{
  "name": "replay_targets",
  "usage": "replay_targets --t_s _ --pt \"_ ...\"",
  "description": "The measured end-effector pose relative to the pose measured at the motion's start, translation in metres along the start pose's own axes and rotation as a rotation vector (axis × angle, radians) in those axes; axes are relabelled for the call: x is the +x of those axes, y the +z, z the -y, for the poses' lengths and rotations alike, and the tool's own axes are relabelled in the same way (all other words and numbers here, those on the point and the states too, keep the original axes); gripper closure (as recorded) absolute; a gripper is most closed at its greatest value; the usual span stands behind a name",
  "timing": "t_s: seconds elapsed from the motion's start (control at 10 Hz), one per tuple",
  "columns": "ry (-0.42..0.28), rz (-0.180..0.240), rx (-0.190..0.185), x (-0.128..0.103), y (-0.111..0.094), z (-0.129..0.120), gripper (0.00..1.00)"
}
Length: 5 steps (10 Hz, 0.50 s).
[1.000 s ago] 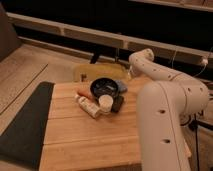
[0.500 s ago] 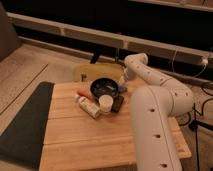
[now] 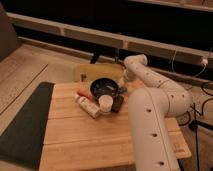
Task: Wipe the white sponge on the table
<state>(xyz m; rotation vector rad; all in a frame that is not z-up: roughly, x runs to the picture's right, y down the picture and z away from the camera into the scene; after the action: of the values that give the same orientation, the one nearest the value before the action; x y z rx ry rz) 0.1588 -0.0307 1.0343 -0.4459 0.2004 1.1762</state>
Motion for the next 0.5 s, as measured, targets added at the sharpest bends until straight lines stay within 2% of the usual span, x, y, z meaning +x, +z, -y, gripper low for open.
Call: replay_targets --t_s 0.1,0.3,0.5 --pt "0.0 0.001 -0.002 -0.001 0.0 -0.002 0.77" --pt "-0.003 -0.007 -0.021 0.0 0.0 -0.014 0.96" --pt "-0.005 -0.023 -0.05 0.005 0.001 -0.027 1.0"
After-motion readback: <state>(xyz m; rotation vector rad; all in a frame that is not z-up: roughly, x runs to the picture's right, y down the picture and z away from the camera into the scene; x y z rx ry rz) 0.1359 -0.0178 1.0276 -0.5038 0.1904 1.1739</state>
